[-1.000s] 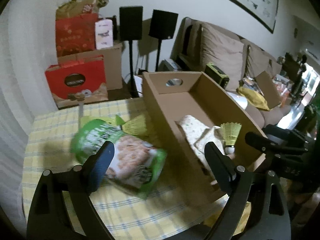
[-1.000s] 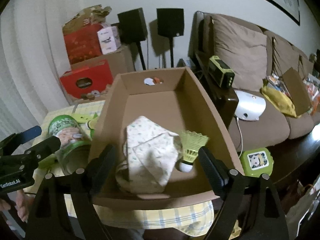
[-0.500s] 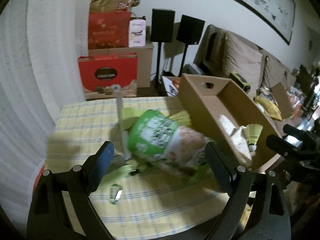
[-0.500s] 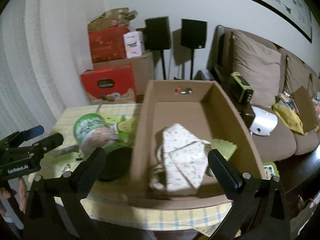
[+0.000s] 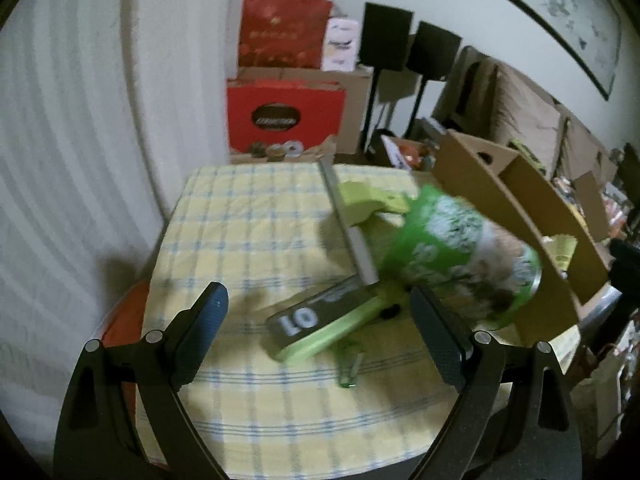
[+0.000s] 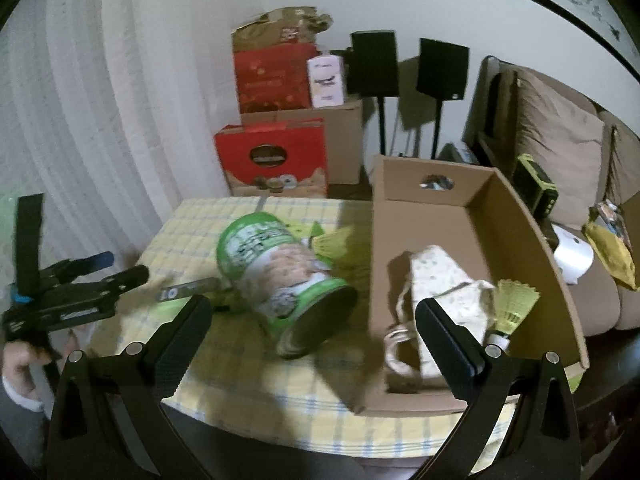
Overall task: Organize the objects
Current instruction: 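Grasp the green Health pill box with the left gripper and lift it, then grasp the green carabiner with the right gripper while the left gripper holds the pill box, then lower the pill box and carabiner into the cardboard box and release them, then grasp the green snack can from both sides with both grippers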
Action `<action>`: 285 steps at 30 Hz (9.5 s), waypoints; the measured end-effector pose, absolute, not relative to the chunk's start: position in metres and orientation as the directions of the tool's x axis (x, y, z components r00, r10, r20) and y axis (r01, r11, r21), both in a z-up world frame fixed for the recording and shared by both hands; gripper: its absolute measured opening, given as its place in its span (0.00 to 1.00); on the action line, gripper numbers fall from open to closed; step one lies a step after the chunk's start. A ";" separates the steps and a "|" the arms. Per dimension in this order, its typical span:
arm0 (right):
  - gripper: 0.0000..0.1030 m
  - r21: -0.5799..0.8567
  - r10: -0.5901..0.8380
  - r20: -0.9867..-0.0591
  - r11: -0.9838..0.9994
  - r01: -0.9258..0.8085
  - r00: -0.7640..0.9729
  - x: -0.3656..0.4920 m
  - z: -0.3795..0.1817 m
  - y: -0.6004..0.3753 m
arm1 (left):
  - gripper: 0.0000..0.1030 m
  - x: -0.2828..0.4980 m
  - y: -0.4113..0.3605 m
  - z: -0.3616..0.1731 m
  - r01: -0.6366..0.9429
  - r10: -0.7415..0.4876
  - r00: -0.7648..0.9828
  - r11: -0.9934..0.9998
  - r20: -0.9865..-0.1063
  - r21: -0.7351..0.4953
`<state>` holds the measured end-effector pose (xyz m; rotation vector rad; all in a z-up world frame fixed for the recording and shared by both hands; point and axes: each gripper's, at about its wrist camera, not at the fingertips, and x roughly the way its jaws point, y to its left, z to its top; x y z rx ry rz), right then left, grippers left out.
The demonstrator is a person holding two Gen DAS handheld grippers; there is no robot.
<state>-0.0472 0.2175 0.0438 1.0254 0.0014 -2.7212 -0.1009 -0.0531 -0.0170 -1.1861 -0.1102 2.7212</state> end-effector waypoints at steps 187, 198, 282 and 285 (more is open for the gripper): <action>0.22 0.051 -0.037 -0.643 -0.999 0.006 -0.765 -0.065 0.049 0.325 | 0.39 -0.099 0.165 0.043 -0.393 0.427 -0.631 -0.896 -0.648 -0.208; 0.22 0.079 -0.007 -0.670 -0.995 -0.061 -0.743 -0.067 0.033 0.364 | 0.39 -0.112 0.222 0.028 -0.464 0.464 -0.575 -0.863 -0.674 -0.199; 0.85 0.193 -0.225 -0.679 -0.973 0.126 -0.699 -0.077 0.017 0.266 | 0.91 -0.133 0.028 0.013 -0.194 0.326 -0.649 -0.944 -0.687 -0.265; 0.84 0.206 -0.245 -0.676 -0.968 0.141 -0.695 -0.077 0.013 0.253 | 0.91 -0.141 0.025 0.011 -0.196 0.320 -0.648 -0.947 -0.691 -0.254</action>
